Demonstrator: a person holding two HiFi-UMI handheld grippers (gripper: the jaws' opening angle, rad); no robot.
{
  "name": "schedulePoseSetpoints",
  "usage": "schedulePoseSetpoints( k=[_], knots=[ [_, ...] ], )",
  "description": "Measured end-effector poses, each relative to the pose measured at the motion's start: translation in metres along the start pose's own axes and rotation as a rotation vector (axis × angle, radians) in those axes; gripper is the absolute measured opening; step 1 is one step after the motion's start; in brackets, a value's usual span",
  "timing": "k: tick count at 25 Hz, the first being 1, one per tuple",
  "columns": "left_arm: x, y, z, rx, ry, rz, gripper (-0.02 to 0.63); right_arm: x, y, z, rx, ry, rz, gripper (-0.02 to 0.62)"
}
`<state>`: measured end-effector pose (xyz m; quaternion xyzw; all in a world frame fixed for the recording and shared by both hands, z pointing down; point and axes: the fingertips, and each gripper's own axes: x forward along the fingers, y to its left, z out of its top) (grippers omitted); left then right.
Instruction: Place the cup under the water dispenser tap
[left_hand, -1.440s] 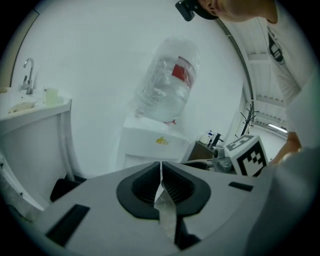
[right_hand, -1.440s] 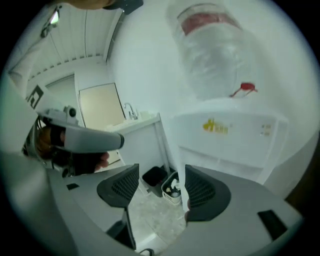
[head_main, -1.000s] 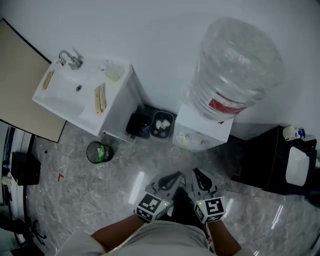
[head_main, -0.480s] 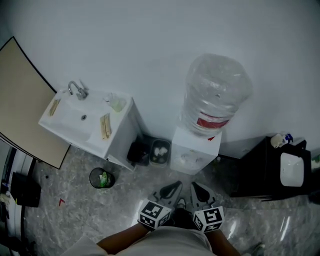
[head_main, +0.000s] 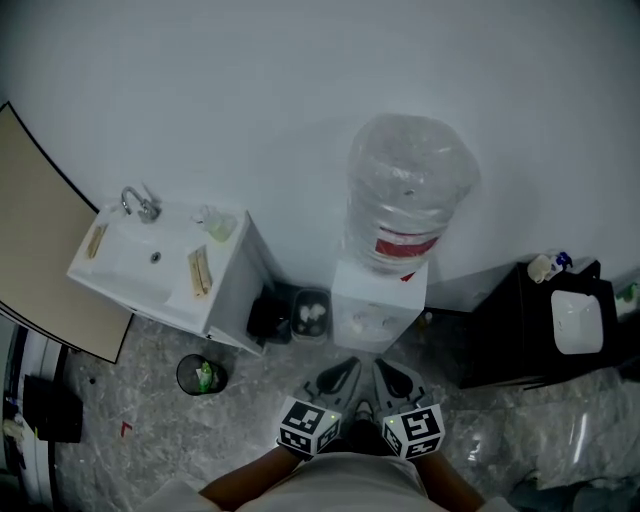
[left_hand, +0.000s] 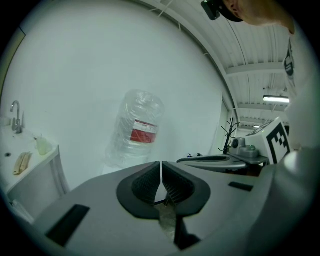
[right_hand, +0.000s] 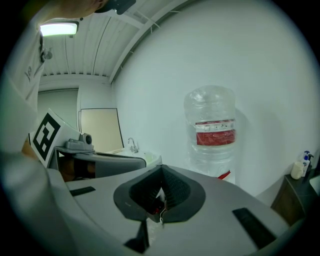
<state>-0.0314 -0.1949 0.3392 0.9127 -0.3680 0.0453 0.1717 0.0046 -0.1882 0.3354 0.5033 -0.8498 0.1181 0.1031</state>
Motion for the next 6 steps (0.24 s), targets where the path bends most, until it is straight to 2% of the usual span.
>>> schedulePoseSetpoints(
  k=[6],
  knots=[
    [0.0001,0.0075,-0.0025,-0.005,0.0,0.011,0.017,0.008,0.0,-0.0004,-0.01,0.007,0.008,0.015]
  ],
)
